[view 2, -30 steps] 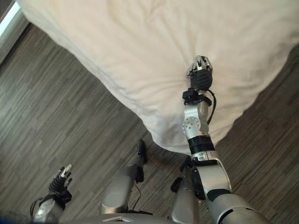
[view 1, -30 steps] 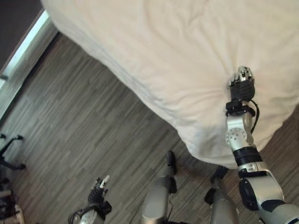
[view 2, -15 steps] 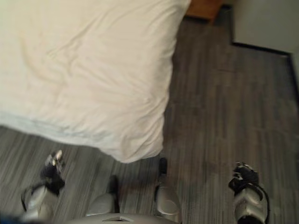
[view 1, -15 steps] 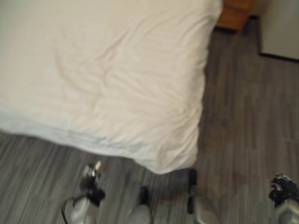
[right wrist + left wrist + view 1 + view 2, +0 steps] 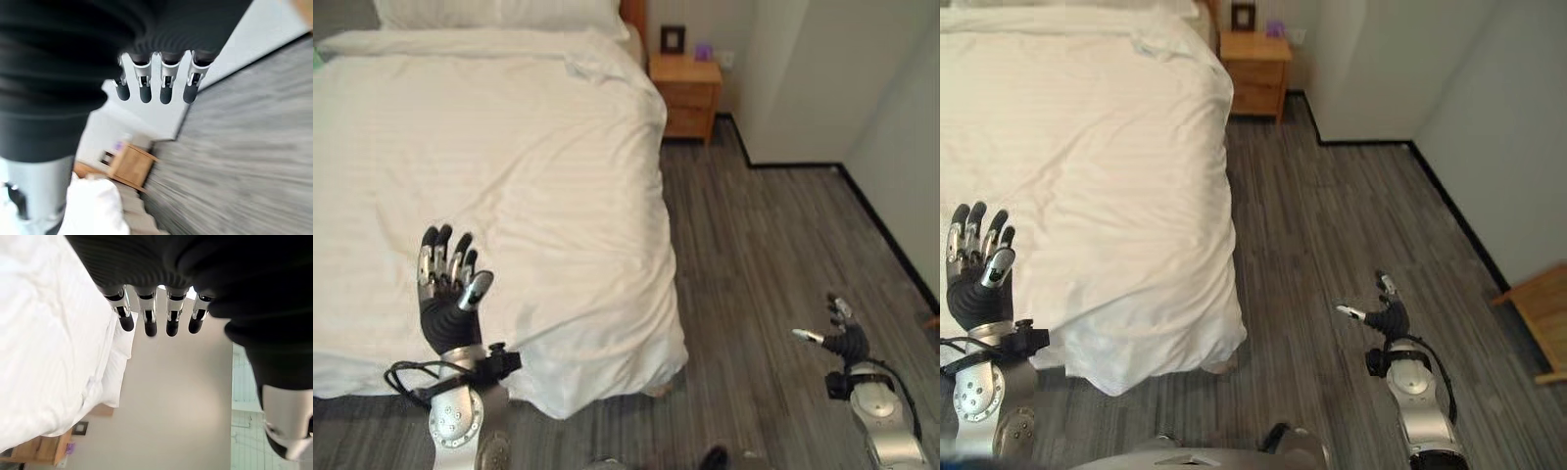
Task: Making the bed.
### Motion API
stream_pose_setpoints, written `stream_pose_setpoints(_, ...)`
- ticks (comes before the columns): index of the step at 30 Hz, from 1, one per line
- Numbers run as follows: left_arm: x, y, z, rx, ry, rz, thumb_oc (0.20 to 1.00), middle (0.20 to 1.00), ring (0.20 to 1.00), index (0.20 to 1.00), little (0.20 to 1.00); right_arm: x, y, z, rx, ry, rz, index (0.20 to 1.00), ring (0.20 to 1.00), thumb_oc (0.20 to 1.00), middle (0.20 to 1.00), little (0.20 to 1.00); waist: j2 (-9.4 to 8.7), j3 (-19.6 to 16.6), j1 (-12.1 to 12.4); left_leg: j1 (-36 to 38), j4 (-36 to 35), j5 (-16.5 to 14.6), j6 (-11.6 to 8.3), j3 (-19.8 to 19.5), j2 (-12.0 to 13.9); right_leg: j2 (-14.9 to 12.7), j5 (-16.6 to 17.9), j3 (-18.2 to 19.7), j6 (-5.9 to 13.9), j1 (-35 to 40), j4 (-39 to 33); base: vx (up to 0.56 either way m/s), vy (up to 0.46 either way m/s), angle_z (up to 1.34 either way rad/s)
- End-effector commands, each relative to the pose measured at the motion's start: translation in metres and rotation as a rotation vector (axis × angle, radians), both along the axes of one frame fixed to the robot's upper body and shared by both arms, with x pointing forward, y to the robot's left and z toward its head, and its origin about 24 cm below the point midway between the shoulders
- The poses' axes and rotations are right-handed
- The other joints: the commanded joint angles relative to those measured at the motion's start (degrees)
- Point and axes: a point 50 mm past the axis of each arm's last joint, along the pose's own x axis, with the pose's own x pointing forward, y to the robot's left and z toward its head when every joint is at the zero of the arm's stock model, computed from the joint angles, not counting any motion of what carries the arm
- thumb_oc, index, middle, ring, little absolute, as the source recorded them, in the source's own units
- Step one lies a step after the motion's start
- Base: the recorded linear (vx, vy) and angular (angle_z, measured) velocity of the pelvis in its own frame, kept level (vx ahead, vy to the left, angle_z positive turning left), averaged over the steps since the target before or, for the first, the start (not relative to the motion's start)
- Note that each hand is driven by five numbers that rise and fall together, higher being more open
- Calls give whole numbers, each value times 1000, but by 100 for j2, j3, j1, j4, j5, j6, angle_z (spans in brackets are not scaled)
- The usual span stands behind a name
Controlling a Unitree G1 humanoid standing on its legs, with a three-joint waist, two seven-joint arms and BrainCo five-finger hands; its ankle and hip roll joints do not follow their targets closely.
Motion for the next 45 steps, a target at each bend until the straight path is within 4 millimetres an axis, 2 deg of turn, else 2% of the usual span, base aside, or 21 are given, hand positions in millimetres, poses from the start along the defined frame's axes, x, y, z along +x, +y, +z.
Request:
stream_pose_setpoints(1,-5,1,13,85,-33,-70,1000,1000,1000,1000,1000,1,-13,8,-74,-33,-29,1000,1000,1000,1000,1000,55,-14,29,-247,-46,715,106,156,81,-604,-491,-114,1048,1200,-373,-78,-190,-113)
stream_pose_setpoints(5,-15,-9,-26,45,169,-148,1000,1000,1000,1000,1000,2,-15,19,-158,-45,15,1000,1000,1000,1000,1000,233,82,11,-377,548,1029,-224,332,611,-217,-802,86,823,1406,-673,-138,-265,-38)
stream_pose_setpoints(10,-10,-12,-33,36,190,-130,1000,1000,1000,1000,1000,7,-5,23,-141,-63,71,1000,1000,1000,1000,1000,388,193,2,-391,741,1367,-386,155,854,42,-1013,284,668,1432,-673,-116,-152,-23)
stream_pose_setpoints(11,-10,-13,-33,36,190,-130,1000,1000,1000,1000,1000,7,-5,23,-142,-63,71,1000,1000,1000,1000,1000,391,195,0,-391,744,1362,-384,154,857,44,-1014,283,666,1434,-673,-206,-165,-26)
stream_pose_setpoints(13,-3,-18,-32,21,169,-137,1000,1000,1000,1000,1000,10,-2,25,-165,-74,82,1000,1000,1000,1000,1000,402,296,73,-627,1042,1428,-264,-355,721,97,-958,351,573,1362,-673,-152,-94,-19)
stream_pose_setpoints(15,6,-23,-30,30,153,-155,1000,1000,1000,1000,1000,15,1,27,-181,-79,101,1000,1000,1000,1000,1000,349,379,152,-779,1047,1086,-133,-1166,241,94,-907,475,543,1290,-673,-66,-97,-44)
stream_pose_setpoints(16,8,-29,-33,36,167,-188,1000,1000,1000,1000,1000,13,-1,25,-180,-69,94,1000,1000,1000,1000,1000,340,359,121,-625,808,838,-73,-1259,142,119,-935,497,539,1297,-673,9,-142,-44)
stream_pose_setpoints(21,19,-44,-38,73,195,-271,1000,1000,1000,1000,1000,13,9,17,-161,-47,134,1000,1000,1000,1000,1000,338,216,-37,-441,965,871,-63,-1109,243,292,-980,719,468,1421,-673,63,-92,-17)
stream_pose_setpoints(22,26,-52,-38,73,196,-310,1000,1000,1000,1000,1000,14,14,17,-147,-56,140,1000,1000,1000,1000,1000,341,326,-95,-677,1745,1135,-138,-1118,432,403,-1056,815,338,1500,-673,8,-126,-52)
stream_pose_setpoints(23,27,-52,-38,74,194,-311,1000,1000,1000,1000,1000,14,14,17,-147,-58,140,1000,1000,1000,1000,1000,343,318,-97,-710,1754,1151,-134,-1127,435,407,-1040,809,333,1475,-673,-31,-160,-50)
stream_pose_setpoints(25,37,-61,-34,68,177,-342,1000,1000,1000,1000,1000,13,17,21,-143,-83,140,1000,1000,1000,1000,1000,308,544,-110,-1349,2894,1805,-262,-1224,633,496,-1048,811,177,1540,-673,-35,-191,-33)
stream_pose_setpoints(26,39,-63,-33,75,177,-351,1000,1000,1000,1000,1000,13,19,21,-137,-83,150,1000,1000,1000,1000,1000,254,590,-130,-1507,3315,1752,-215,-1117,702,517,-1086,837,131,1571,-673,30,-191,-17)
stream_pose_setpoints(28,42,-67,-34,67,179,-366,1000,1000,1000,1000,1000,15,25,22,-149,-78,175,1000,1000,1000,1000,1000,197,655,-98,-1909,3789,1340,-23,-1092,361,516,-1110,1048,122,1576,-673,65,-54,-31)
stream_pose_setpoints(30,42,-70,-36,52,183,-377,1000,1000,1000,1000,1000,19,33,22,-157,-76,210,1000,1000,1000,1000,1000,152,652,29,-2210,3509,795,182,-1132,-248,517,-1128,1331,203,1557,-673,151,43,-100)
stream_pose_setpoints(31,42,-72,-36,50,180,-388,1000,1000,1000,1000,1000,21,36,23,-156,-81,222,1000,1000,1000,1000,1000,141,630,90,-2247,3120,735,245,-1097,-406,538,-1166,1457,253,1536,-673,220,37,-122)
stream_pose_setpoints(33,43,-73,-36,49,184,-402,1000,1000,1000,1000,1000,22,40,22,-157,-78,245,1000,1000,1000,1000,1000,174,567,165,-2151,2021,819,240,-995,-451,618,-1303,1625,339,1564,-673,429,68,-125)
stream_pose_setpoints(34,42,-74,-39,51,201,-413,1000,1000,1000,1000,1000,24,42,22,-177,-74,262,1000,1000,1000,1000,1000,298,487,168,-2068,940,1166,136,-929,-424,745,-1402,1700,373,1651,-673,484,73,-99)
stream_pose_setpoints(38,43,-79,-41,38,206,-432,1000,1000,1000,1000,1000,26,41,29,-197,-99,264,1000,1000,1000,1000,1000,328,476,130,-2022,126,1444,34,-674,-364,788,-1589,1744,429,1841,-673,411,50,-53)
stream_pose_setpoints(40,43,-80,-42,46,216,-438,1000,1000,1000,1000,1000,24,42,29,-191,-102,267,1000,1000,1000,1000,1000,326,302,59,-1803,-167,1532,172,-393,-290,835,-1681,1780,466,1965,-673,552,72,-23)
stream_pose_setpoints(43,43,-81,-40,64,213,-446,1000,1000,1000,1000,1000,23,47,28,-205,-95,291,1000,1000,1000,1000,1000,111,206,21,-1678,-197,1478,319,-305,-426,724,-1645,1782,514,2163,-673,520,51,32)
stream_pose_setpoints(45,46,-83,-40,100,231,-466,1000,1000,1000,1000,1000,27,53,28,-244,-98,306,1000,1000,1000,1000,1000,-202,227,112,-1305,-101,1062,621,-145,-651,378,-1069,1601,1145,1691,927,596,55,-22)
